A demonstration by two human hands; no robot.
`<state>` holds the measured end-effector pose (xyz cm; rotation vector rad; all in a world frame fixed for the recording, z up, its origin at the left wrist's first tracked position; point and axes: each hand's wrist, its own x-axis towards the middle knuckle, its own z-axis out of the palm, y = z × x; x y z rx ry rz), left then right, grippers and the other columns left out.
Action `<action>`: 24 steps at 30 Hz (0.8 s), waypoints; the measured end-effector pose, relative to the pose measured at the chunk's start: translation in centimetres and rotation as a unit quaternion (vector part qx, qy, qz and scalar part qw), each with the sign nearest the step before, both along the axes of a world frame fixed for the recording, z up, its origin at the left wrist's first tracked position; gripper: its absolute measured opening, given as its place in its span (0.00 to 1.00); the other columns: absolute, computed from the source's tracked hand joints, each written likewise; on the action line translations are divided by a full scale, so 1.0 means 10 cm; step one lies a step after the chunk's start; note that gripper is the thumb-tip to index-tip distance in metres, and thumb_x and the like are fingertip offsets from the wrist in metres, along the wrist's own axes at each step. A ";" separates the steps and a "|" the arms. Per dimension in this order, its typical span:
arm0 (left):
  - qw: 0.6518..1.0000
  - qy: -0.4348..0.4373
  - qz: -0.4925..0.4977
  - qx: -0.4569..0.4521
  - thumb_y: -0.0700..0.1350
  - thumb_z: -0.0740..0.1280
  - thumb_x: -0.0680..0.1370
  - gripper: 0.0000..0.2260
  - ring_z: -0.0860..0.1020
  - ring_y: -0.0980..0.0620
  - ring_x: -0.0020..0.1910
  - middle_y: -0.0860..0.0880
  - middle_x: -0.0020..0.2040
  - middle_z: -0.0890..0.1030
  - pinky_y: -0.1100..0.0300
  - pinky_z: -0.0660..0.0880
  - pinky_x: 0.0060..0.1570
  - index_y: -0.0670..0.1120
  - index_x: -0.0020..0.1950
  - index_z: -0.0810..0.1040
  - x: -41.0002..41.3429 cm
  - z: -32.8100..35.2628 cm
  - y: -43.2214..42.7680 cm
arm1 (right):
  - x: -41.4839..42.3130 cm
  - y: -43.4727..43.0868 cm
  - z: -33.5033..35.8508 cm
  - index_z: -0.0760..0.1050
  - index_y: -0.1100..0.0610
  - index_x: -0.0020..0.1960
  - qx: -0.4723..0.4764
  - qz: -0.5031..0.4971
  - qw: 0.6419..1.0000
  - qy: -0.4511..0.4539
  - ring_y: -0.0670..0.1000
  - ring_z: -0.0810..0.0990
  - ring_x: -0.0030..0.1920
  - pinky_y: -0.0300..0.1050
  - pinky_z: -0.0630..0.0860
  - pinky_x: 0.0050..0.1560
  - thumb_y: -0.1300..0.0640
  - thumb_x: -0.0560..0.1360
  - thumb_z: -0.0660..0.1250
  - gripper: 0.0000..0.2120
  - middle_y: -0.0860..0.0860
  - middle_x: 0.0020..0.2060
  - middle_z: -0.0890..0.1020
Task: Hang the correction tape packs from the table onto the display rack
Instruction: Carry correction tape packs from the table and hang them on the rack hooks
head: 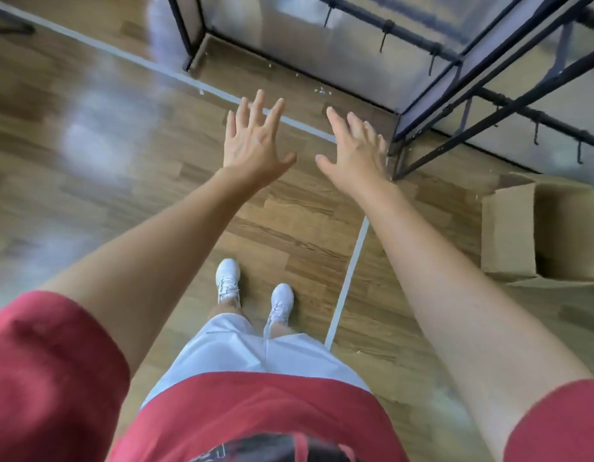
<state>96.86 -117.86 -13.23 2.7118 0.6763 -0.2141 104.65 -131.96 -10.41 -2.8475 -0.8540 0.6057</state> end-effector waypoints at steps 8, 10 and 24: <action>0.990 -0.008 0.141 -0.004 0.58 0.64 0.76 0.36 0.45 0.43 0.77 0.45 0.79 0.46 0.47 0.44 0.75 0.52 0.79 0.49 -1.48 -0.04 0.48 | -1.14 0.69 -0.11 0.47 0.47 0.77 0.009 0.122 0.992 0.012 0.58 0.49 0.76 0.58 0.45 0.73 0.47 0.78 0.61 0.34 0.56 0.77 0.52; 0.984 -0.002 0.178 -0.007 0.58 0.63 0.77 0.36 0.46 0.43 0.77 0.45 0.79 0.47 0.47 0.44 0.75 0.52 0.79 0.49 -1.96 -0.05 0.64 | -1.53 0.92 -0.14 0.47 0.47 0.77 0.011 0.154 0.988 0.015 0.58 0.49 0.76 0.58 0.45 0.74 0.47 0.78 0.61 0.34 0.56 0.77 0.52; 0.901 0.023 0.433 -0.001 0.59 0.62 0.77 0.35 0.48 0.43 0.77 0.45 0.79 0.47 0.48 0.45 0.74 0.52 0.78 0.50 -5.24 -0.07 1.62 | -4.34 2.57 -0.36 0.50 0.48 0.77 0.015 0.390 0.920 0.035 0.58 0.53 0.75 0.57 0.49 0.73 0.48 0.77 0.64 0.35 0.57 0.76 0.55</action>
